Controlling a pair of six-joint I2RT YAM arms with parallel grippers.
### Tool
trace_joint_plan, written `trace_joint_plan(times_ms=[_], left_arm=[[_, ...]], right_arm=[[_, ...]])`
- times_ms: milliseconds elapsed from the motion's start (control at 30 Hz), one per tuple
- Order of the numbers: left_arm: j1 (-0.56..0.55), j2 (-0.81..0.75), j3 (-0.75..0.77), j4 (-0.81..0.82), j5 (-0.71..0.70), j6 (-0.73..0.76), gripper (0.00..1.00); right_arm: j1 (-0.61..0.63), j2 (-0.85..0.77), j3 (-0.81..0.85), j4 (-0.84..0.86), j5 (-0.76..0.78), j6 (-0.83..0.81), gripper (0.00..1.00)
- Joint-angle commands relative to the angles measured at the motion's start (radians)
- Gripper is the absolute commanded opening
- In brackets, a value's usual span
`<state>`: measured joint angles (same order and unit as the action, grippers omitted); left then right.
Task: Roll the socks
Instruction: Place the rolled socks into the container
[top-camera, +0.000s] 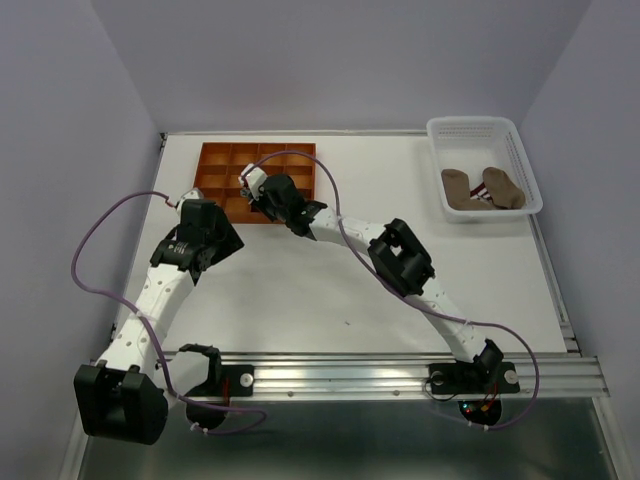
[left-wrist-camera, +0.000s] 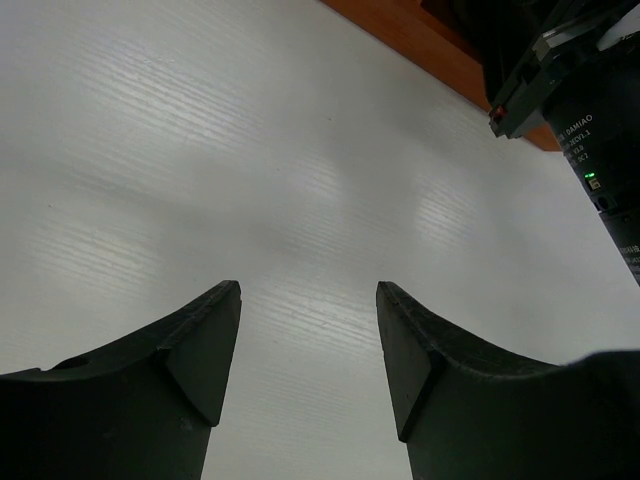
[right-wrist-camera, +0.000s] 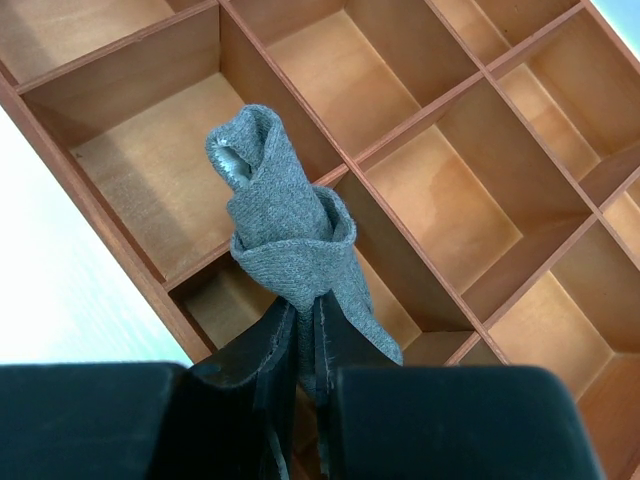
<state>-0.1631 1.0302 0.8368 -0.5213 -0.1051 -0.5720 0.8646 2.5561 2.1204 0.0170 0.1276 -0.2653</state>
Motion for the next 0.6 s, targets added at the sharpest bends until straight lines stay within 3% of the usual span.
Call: trace_joint_plan(times_ms=[0, 433, 567], left_arm=[[0.010, -0.015, 0.022, 0.020, 0.007, 0.023, 0.68], [0.013, 0.013, 0.019, 0.044, 0.031, 0.020, 0.68], [0.013, 0.014, 0.016, 0.049, 0.036, 0.014, 0.68]], right_arm=[[0.011, 0.001, 0.029, -0.149, 0.026, -0.005, 0.09], [0.011, -0.059, 0.118, -0.334, 0.038, -0.072, 0.08], [0.011, -0.065, 0.124, -0.362, 0.029, -0.049, 0.13]])
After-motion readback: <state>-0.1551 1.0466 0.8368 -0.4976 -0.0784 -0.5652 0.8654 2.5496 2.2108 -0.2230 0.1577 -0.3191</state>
